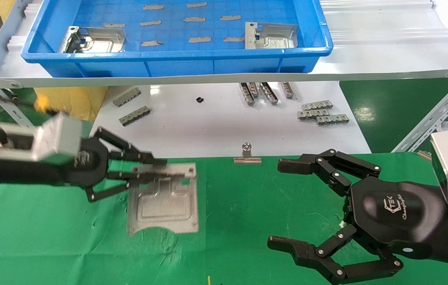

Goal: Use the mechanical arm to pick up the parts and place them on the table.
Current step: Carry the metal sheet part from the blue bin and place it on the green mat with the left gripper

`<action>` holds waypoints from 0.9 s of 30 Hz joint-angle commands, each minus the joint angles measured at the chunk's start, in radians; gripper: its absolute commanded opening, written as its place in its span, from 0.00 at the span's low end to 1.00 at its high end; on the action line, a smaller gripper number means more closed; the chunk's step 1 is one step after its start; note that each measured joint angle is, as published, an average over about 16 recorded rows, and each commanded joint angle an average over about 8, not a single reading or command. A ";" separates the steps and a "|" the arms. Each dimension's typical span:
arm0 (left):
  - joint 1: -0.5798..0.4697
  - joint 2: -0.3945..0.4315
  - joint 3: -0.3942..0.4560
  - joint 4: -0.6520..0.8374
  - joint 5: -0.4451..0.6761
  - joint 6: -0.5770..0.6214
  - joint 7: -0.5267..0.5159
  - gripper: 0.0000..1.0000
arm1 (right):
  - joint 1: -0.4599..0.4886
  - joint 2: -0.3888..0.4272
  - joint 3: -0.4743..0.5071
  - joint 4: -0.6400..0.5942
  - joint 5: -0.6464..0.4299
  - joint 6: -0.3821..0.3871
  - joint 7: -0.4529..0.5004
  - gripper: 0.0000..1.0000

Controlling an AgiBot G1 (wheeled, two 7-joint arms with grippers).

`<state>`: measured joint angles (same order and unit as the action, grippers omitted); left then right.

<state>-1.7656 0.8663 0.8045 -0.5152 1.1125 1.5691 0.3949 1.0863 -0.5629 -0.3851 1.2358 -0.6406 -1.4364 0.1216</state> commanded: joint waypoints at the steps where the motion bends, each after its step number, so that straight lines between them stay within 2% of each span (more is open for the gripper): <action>1: 0.028 -0.009 0.041 -0.016 0.022 -0.013 0.043 0.00 | 0.000 0.000 0.000 0.000 0.000 0.000 0.000 1.00; 6: 0.028 0.038 0.083 0.082 0.104 -0.054 0.185 0.00 | 0.000 0.000 0.000 0.000 0.000 0.000 0.000 1.00; 10: 0.029 0.075 0.091 0.172 0.123 -0.083 0.246 0.00 | 0.000 0.000 0.000 0.000 0.000 0.000 0.000 1.00; 11: 0.029 0.083 0.092 0.192 0.125 -0.089 0.258 0.03 | 0.000 0.000 0.000 0.000 0.000 0.000 0.000 1.00; 18: 0.024 0.124 0.092 0.305 0.129 -0.109 0.313 0.90 | 0.000 0.000 0.000 0.000 0.000 0.000 0.000 1.00; 19: 0.023 0.129 0.093 0.317 0.129 -0.108 0.319 1.00 | 0.000 0.000 0.000 0.000 0.000 0.000 0.000 1.00; 27: 0.010 0.150 0.087 0.389 0.119 -0.070 0.348 1.00 | 0.000 0.000 0.000 0.000 0.000 0.000 0.000 1.00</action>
<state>-1.7550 1.0116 0.8887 -0.1276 1.2261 1.5077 0.7328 1.0863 -0.5629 -0.3851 1.2358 -0.6406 -1.4363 0.1216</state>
